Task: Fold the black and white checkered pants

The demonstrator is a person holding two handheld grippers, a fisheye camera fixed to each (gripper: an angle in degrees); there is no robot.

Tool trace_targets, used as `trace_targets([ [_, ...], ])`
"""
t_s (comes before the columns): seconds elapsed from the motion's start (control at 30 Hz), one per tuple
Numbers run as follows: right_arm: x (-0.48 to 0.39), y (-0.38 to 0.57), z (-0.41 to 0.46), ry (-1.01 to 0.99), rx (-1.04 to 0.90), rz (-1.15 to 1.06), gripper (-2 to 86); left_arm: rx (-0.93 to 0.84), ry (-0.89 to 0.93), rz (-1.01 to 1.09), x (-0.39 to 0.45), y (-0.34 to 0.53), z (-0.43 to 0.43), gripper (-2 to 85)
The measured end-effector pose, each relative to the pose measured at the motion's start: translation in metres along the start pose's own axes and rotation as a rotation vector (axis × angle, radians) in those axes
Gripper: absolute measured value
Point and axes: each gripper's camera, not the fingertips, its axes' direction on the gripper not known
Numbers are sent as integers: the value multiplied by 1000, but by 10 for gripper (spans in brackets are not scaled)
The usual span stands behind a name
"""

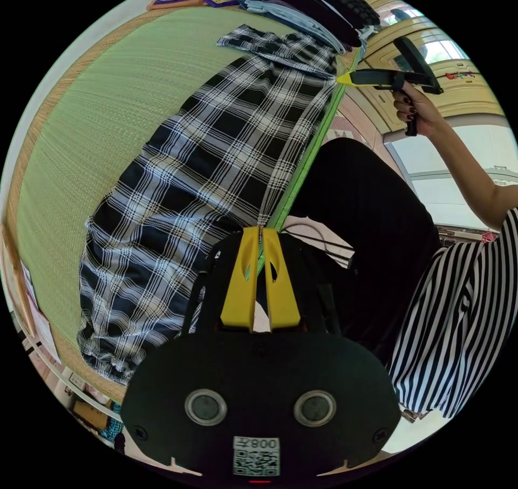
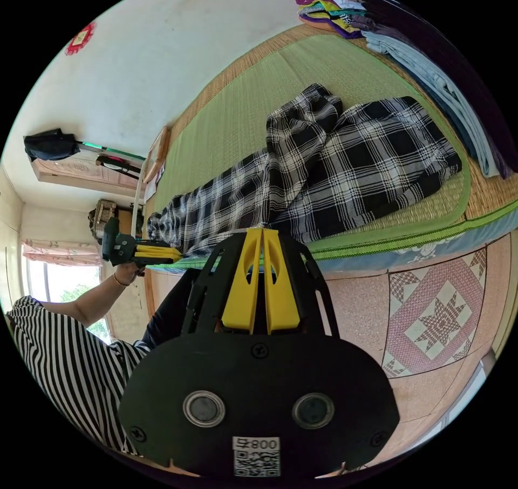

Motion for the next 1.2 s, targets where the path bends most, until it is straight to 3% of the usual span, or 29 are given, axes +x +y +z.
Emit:
trace_targets([
  [0.6,23,21,42,49,-34,15,1,18,170,-124,-39,-22,3,21],
  [1.0,26,47,32,45,93,69,31,212,276,-263,-71,0,-29,60],
  [1.2,-1,33,6,122,201,-6,57,313,343,-199,-89,-46,-43,69],
])
